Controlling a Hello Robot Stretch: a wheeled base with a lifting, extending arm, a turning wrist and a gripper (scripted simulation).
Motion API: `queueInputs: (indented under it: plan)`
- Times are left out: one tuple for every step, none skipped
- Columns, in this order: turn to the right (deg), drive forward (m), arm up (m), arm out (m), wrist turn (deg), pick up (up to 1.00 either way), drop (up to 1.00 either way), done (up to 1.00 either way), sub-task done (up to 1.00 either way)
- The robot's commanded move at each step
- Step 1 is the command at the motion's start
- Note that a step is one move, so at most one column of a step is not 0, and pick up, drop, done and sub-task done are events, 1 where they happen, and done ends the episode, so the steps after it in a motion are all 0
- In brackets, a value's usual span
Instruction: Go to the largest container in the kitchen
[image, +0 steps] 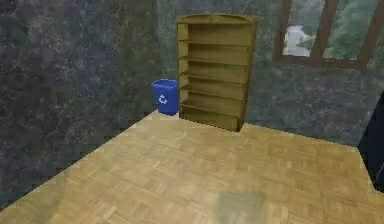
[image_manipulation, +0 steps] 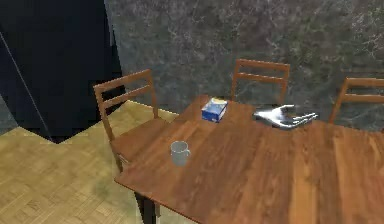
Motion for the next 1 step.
queueInputs:
  plan:
    - [0.0, 1.0, 0.0, 0.0, 0.0, 0.0, 0.0, 0.0, 0.0]
